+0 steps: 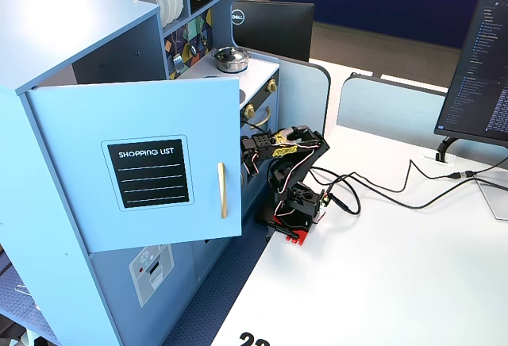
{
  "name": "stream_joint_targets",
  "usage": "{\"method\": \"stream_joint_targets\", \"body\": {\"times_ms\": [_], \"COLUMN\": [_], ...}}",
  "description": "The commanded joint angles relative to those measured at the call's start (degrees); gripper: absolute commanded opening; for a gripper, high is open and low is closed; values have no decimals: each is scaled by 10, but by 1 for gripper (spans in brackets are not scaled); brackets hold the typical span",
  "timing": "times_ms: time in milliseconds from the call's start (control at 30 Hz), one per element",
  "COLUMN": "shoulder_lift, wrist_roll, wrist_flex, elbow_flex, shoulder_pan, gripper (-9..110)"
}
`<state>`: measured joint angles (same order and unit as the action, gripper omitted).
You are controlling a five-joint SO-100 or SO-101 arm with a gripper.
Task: Pick up the green pineapple from the left cabinet and place it in the gray recipient
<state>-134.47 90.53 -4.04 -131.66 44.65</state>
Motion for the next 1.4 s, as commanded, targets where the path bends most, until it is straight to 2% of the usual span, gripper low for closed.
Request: {"method": "stream_joint_targets", "body": {"times_ms": [0, 1233, 1367], "shoulder_lift": [22, 287, 314], "wrist_roll": [4, -6, 2], "wrist_flex": [-28, -69, -75], "elbow_flex": [60, 279, 306], "shoulder_pan": [-8, 8, 9], "gripper": [39, 37, 32]}}
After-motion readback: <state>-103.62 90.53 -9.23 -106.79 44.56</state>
